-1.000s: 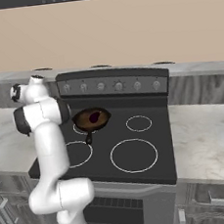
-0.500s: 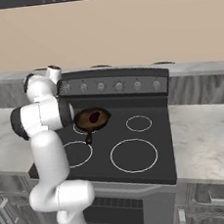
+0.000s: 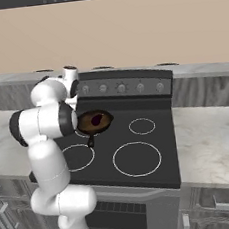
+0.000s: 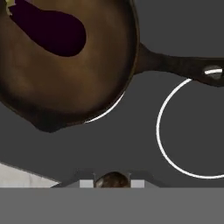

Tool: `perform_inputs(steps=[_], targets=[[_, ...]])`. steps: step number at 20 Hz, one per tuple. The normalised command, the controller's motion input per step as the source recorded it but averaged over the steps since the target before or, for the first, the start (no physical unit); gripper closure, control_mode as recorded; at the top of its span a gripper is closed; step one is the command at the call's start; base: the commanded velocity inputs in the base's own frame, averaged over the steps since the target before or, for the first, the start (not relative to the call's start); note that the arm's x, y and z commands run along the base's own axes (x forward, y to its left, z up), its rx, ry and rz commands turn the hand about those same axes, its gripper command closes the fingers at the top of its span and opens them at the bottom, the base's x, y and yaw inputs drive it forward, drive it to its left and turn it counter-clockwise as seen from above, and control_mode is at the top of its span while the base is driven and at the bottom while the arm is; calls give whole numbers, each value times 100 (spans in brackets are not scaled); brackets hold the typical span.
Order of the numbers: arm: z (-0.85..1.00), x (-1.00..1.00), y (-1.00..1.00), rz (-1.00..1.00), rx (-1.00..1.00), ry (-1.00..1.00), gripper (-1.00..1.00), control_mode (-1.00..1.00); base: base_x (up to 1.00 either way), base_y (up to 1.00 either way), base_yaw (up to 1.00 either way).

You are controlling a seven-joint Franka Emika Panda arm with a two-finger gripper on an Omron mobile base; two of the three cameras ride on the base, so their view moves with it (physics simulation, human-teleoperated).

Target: Put the mushroom and eggplant in the pan. Then turn on the rear left burner and set the heat to medium.

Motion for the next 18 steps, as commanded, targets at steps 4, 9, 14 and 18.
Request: perform_inputs(steps=[4, 9, 14, 18], targets=[[0, 12, -87, -22, -16, 9, 100, -100, 0, 0, 0], [5, 30, -21, -11, -4, 3, 100, -100, 0, 0, 0], [-9, 29, 0, -6, 0, 4, 100, -100, 0, 0, 0], [-27, 39, 0, -8, -1, 5, 100, -100, 0, 0, 0]])
